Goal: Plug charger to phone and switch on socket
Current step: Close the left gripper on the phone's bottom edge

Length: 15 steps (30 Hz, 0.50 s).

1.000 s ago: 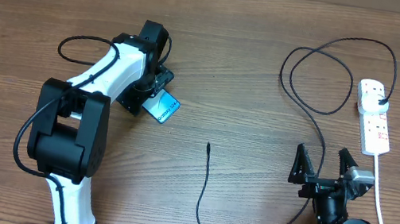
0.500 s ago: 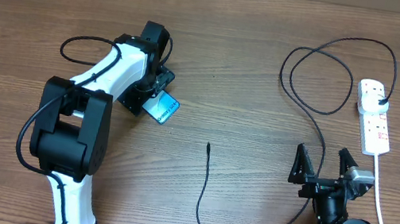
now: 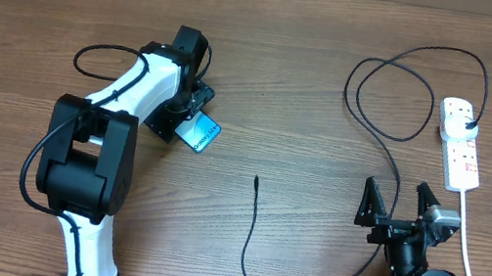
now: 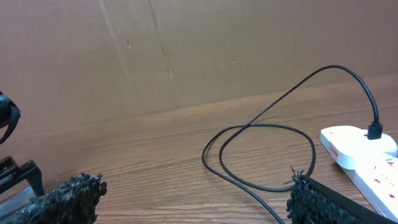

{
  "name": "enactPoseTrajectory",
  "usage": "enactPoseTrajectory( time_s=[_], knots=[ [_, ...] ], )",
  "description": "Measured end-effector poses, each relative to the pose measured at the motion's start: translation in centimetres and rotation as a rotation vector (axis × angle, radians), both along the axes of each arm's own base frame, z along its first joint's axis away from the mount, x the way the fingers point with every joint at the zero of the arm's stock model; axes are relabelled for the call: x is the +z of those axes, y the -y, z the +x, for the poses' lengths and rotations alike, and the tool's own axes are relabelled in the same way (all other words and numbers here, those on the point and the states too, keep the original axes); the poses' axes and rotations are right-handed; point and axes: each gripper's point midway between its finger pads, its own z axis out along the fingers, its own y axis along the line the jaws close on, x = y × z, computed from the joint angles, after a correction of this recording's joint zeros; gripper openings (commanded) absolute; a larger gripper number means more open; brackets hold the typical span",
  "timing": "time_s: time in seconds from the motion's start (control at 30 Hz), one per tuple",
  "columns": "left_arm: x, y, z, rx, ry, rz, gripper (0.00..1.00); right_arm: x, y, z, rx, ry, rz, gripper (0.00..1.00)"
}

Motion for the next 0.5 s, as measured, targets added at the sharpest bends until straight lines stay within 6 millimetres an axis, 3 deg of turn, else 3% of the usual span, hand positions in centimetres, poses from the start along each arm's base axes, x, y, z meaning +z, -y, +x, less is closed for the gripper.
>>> enactPoseTrajectory(
  time_s=[0.5],
  knots=[
    [0.01,-0.34,-0.03,0.018,-0.009,-0.025,1.0,-0.01,-0.01,0.0,0.0,0.0,0.0,1.0]
  ],
)
